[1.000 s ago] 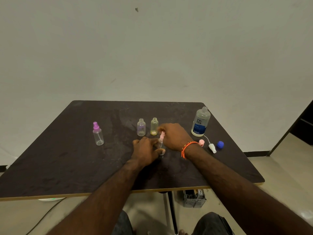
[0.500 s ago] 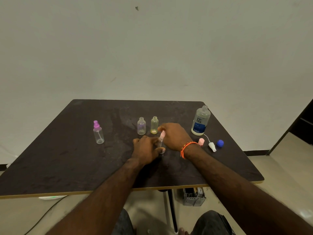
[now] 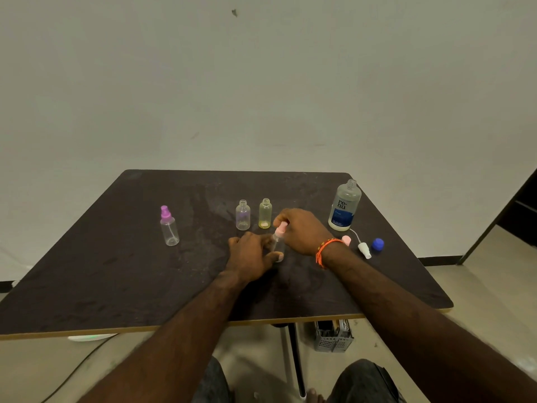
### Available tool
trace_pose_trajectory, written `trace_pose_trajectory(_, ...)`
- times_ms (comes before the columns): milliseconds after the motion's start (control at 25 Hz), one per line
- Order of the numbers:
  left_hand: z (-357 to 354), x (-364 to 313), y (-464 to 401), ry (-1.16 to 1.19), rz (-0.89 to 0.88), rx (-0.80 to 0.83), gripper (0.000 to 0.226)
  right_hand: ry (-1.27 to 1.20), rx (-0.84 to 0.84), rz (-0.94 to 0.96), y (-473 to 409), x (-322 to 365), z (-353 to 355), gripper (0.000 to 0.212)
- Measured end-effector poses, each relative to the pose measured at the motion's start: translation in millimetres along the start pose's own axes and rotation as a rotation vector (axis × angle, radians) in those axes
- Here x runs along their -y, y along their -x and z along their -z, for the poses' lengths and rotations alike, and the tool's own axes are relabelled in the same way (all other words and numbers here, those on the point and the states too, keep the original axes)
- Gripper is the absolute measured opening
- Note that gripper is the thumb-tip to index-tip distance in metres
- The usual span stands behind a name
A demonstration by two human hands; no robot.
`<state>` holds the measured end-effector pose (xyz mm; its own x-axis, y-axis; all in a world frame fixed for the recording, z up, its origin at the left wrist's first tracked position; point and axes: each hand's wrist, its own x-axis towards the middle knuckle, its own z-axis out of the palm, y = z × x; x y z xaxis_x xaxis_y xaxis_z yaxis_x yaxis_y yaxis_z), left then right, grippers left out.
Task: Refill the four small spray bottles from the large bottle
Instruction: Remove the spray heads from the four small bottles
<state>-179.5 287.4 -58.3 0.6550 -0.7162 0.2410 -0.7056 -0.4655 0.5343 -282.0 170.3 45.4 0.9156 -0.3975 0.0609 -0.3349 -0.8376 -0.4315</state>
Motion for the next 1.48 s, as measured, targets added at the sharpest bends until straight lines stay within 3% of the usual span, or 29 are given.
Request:
trace_pose_trajectory(160, -0.2, -1.0, 1.3, 0.006, -0.002, -0.004, 0.023, -0.046, 0.005, 0.043, 0.3, -1.8, 5.9, 0.046)
trace_pose_trajectory(320, -0.9, -1.9, 0.7, 0.003, 0.0, -0.016, 0.02, 0.031, -0.021, -0.075, -3.4, -7.7, -3.0, 0.035)
trace_pose_trajectory(440, -0.5, -2.2, 0.9, -0.007, -0.011, -0.01, 0.02, 0.032, -0.008, -0.02, -2.9, -7.2, -3.3, 0.02)
trace_pose_trajectory(560, -0.7, -0.3, 1.8, 0.0, -0.008, -0.011, 0.024, 0.049, 0.057, 0.081, -1.8, -5.4, 1.0, 0.031)
trace_pose_trajectory(680, -2.7, 1.1, 1.2, 0.015, -0.003, -0.006, 0.022, 0.018, 0.0, 0.086, -0.3, -8.8, -4.3, 0.045)
trace_pose_trajectory(840, -1.0, -1.9, 1.2, 0.02, 0.002, -0.011, 0.022, 0.07, -0.043, -0.032, -7.0, -14.3, -15.8, 0.033)
trace_pose_trajectory(960, 0.9, -3.2, 2.4, 0.011, 0.001, -0.006, 0.018, 0.054, -0.06, -0.016, -9.9, -12.8, -15.9, 0.026)
trace_pose_trajectory(1080, 0.5, -1.7, 2.5, 0.011, 0.009, -0.001, 0.028, 0.055, -0.136, 0.009, -11.0, -12.6, -6.9, 0.023)
trace_pose_trajectory(1280, 2.1, -3.7, 3.0, 0.025, 0.011, -0.003, 0.022, -0.041, -0.285, -0.012, -3.4, -20.2, 10.1, 0.02)
trace_pose_trajectory(1480, -2.8, -0.8, 3.0, 0.019, 0.007, -0.039, 0.02, -0.3, -0.628, -0.264, 21.9, -56.4, 30.0, 0.016)
